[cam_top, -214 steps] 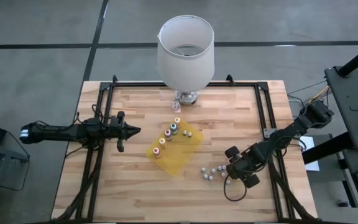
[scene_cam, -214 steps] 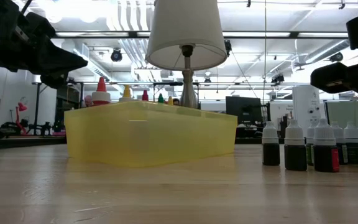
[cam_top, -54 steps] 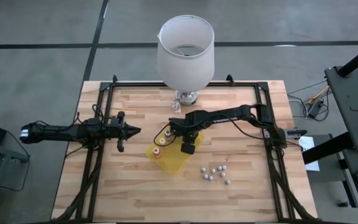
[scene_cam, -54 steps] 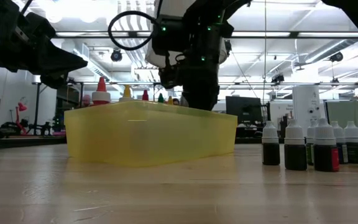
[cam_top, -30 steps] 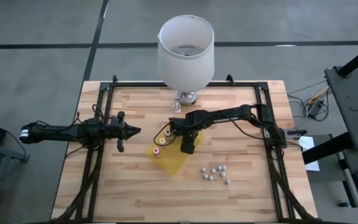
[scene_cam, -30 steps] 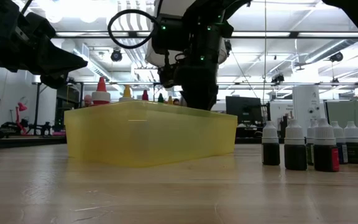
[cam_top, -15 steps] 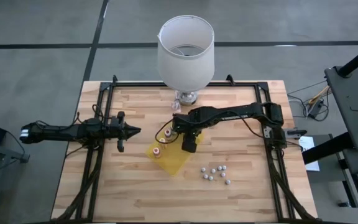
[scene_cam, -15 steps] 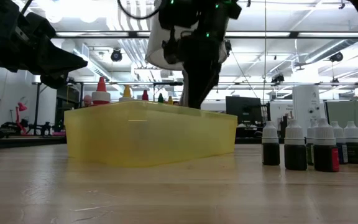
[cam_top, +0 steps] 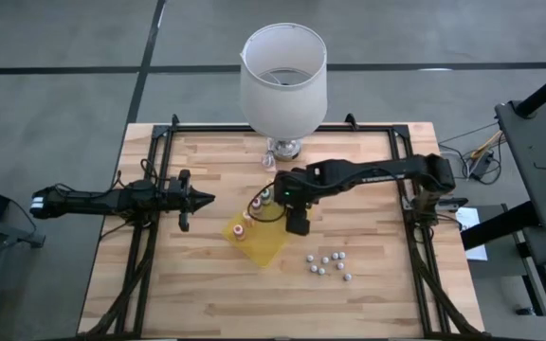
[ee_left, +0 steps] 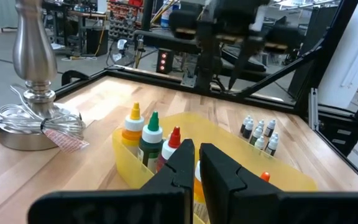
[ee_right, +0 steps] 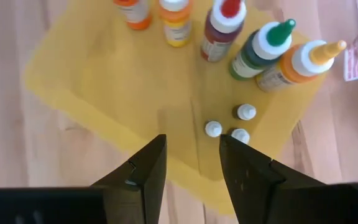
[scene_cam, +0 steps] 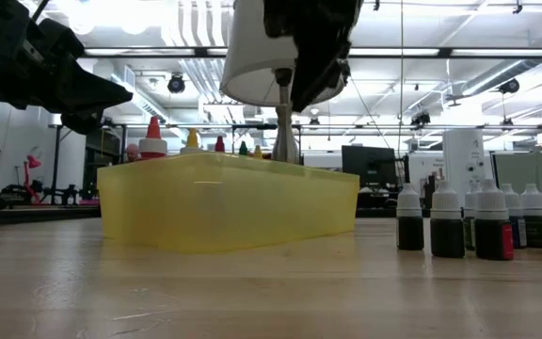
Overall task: Pick & Place food coloring
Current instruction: Put the small right green food coloring bottle into the yellow bin
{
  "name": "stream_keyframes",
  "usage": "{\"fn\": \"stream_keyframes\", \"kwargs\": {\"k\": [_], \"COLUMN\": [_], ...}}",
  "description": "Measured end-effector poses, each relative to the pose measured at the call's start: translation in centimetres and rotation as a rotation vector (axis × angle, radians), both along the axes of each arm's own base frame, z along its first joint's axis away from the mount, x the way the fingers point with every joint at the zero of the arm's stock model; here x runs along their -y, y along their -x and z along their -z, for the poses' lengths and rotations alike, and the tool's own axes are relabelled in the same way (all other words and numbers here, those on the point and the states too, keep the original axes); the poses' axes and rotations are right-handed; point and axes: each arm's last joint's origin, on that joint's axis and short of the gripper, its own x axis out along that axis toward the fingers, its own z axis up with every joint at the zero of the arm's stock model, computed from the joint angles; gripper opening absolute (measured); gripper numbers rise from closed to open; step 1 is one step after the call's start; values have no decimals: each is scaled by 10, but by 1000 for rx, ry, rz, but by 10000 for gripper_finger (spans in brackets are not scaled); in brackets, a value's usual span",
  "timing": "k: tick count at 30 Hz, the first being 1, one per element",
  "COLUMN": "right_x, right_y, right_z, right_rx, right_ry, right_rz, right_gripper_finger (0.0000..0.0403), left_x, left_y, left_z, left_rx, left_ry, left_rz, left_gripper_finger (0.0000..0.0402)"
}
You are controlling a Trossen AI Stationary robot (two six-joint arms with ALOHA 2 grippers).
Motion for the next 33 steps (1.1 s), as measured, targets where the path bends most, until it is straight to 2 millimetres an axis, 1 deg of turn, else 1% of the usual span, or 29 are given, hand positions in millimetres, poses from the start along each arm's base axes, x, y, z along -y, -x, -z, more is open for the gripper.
{"fn": "stream_keyframes", "kwargs": {"k": [5,11,15,20,27,33], "right_x": [-12,-25,-37,-58,-89,-110], "right_y": [15,33,44,52,59,66], "right_z": [-13,-27,-37,-41,-42,-41], "right_rx": [33,75,114,126,142,142], "right_ry": [-10,21,41,35,39,33], "right_rz": [-110,-225,-308,-368,-484,-548], "right_gripper_finger": [142,149,147,144,153,155], "left_x": [0,0,0,0,0,0], "left_y": [0,0,0,0,0,0], "left_z": [0,0,0,0,0,0], "left_rx": [-1,-1,0,-1,-1,-1], "left_ry": [0,0,0,0,0,0], "left_rz": [0,0,0,0,0,0], "left_gripper_finger": [0,0,0,0,0,0]}}
